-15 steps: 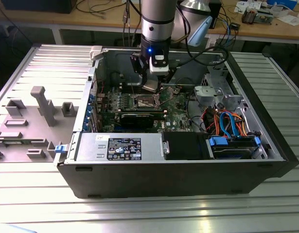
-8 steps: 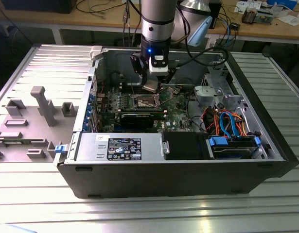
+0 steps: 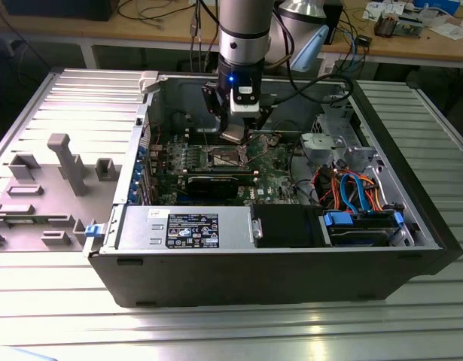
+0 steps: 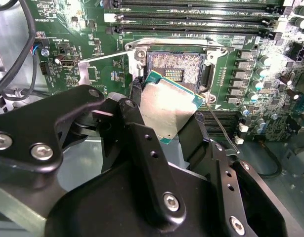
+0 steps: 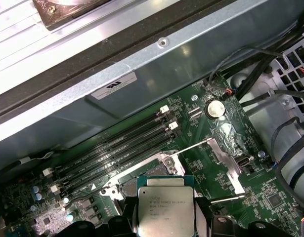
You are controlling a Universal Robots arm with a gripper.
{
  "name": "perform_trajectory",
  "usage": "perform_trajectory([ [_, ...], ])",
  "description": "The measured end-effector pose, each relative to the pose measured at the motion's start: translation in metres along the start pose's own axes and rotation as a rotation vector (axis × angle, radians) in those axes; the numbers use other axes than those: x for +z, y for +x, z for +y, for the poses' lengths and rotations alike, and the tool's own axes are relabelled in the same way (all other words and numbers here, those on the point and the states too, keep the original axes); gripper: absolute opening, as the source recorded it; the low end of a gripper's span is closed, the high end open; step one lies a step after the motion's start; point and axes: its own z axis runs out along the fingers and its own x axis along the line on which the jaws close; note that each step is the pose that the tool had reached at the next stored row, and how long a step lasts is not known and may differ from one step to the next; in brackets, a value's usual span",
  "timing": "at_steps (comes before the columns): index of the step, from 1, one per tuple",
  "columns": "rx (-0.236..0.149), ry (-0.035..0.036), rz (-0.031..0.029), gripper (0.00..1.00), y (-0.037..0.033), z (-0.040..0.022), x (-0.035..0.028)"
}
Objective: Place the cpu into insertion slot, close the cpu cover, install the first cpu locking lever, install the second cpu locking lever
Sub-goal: 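Place the cpu into insertion slot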
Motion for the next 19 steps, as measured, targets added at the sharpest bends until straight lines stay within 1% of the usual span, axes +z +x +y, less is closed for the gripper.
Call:
perform_trajectory([
  [8, 0.015, 0.0001, -0.0012, 0.55, 0.0000, -0.0001, 0.0008],
  [19, 0.045, 0.0003, -0.0036, 0.55, 0.0000, -0.0002, 0.0022],
])
